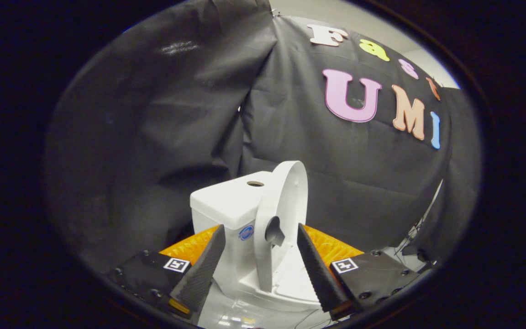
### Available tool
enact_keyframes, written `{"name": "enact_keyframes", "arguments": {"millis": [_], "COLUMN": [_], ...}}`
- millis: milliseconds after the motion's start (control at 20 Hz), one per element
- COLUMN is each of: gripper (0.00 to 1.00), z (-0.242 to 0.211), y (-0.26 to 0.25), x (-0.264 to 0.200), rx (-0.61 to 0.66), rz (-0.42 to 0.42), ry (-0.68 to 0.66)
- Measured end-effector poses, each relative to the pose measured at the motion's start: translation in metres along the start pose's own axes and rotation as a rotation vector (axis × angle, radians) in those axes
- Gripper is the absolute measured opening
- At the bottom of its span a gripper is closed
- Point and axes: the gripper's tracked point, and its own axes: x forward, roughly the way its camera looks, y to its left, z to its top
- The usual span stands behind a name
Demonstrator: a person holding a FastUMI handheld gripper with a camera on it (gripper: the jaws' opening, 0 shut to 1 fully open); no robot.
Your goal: Open the toilet lid.
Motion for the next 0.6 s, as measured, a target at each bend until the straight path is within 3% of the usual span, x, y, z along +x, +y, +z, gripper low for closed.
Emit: {"name": "enact_keyframes", "arguments": {"millis": [150,350,600], "gripper": [0.97,0.97,0.97], "z": [0.005,0.009,-0.001], "y": [-0.012,-0.024,-0.085], "x": [-0.007,-0.022,-0.045], "rx": [0.020,0.047,0.056], "rz": [0.012,0.088,0.089], "ry": [-0.016,-0.050,-0.066]}}
